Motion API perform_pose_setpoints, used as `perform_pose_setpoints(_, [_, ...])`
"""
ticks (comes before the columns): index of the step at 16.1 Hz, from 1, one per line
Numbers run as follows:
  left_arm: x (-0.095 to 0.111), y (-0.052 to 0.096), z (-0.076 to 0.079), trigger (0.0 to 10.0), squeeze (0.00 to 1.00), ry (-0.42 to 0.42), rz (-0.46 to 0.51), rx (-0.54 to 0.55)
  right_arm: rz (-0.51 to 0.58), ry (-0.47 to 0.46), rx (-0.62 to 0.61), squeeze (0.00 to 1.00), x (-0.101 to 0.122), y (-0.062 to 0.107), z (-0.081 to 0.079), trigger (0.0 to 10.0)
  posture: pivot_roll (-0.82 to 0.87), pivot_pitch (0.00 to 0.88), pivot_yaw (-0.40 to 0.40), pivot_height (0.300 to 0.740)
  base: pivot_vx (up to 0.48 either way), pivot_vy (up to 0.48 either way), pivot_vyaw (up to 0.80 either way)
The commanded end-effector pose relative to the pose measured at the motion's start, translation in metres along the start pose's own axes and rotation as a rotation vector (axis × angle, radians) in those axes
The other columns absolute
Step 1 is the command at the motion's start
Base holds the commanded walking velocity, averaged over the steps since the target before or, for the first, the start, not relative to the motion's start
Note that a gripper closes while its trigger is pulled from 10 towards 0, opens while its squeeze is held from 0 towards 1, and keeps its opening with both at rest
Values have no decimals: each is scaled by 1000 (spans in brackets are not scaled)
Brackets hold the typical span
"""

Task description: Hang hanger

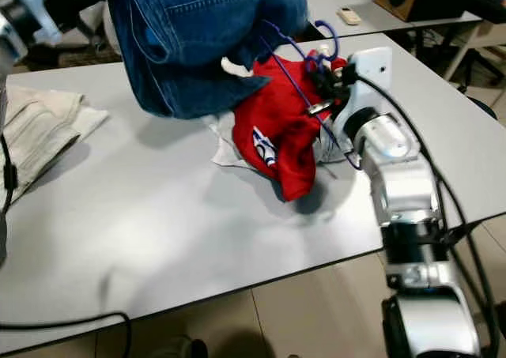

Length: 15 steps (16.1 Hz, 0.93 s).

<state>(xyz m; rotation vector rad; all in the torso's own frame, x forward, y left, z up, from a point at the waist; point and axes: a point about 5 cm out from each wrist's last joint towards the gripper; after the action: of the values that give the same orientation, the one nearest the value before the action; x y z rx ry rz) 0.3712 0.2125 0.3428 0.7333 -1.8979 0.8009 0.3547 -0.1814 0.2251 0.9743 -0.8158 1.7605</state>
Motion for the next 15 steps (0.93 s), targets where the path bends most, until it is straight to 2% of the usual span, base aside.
perform_pose_setpoints(1, [4,5,3,0,0,25,22,-24,25,-6,-8,0,2,5,-1,10000,-3,0,8,740,0,0,0])
perform_pose_setpoints(3, [-6,10,13,0,0,34,-18,-64,4,-22,-22,0,-4,13,-3,10000,-12,0,14,740,0,0,0])
perform_pose_setpoints(4, [-7,11,21,0,0,76,-13,-86,-14,-35,-15,0,-10,20,-5,10000,-15,0,15,740,0,0,0])
perform_pose_setpoints(6, [-6,6,42,0,0,141,-4,-147,-117,-37,-51,0,-29,40,-4,10000,-20,0,17,740,0,0,0])
perform_pose_setpoints(7, [-19,-5,64,0,0,165,-67,-214,-177,-22,-71,0,-38,53,0,10000,-25,0,22,740,0,0,0])
perform_pose_setpoints(8, [-27,-9,75,0,0,165,-106,-237,-197,-13,-75,0,-40,60,2,10000,-28,0,24,740,0,0,0])
perform_pose_setpoints(9, [-44,-16,96,0,0,165,-173,-266,-222,10,-59,0,-39,73,5,10000,-47,0,39,740,0,0,0])
perform_pose_setpoints(11, [-64,-27,131,0,0,193,-222,-300,-294,88,-97,0,-37,94,20,10000,-69,0,58,740,0,0,0])
perform_pose_setpoints(12, [-72,-31,141,0,0,176,-246,-305,-321,120,-120,0,-35,101,27,10000,-82,0,70,740,0,0,0])
perform_pose_setpoints(13, [-82,-34,157,0,0,157,-285,-335,-359,185,-145,0,-31,111,35,10000,-96,0,83,740,0,0,0])
perform_pose_setpoints(14, [-86,-34,168,0,0,171,-299,-372,-378,230,-148,0,-28,118,39,10000,-109,0,93,740,0,0,0])
perform_pose_setpoints(15, [-84,-32,178,0,0,224,-281,-427,-413,233,-157,0,-30,125,39,10000,-114,0,94,740,0,0,0])
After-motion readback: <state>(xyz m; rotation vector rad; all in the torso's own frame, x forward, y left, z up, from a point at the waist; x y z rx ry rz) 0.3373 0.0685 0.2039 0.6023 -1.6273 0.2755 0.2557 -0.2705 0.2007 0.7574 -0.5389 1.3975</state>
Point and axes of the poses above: a point about 5 cm out from each wrist's last joint towards the gripper, its own y axis pointing back from the gripper into the wrist, its own x axis along the axis of the wrist's last joint, z = x × y, and after that the axes turned 13 degrees about y, right-handed
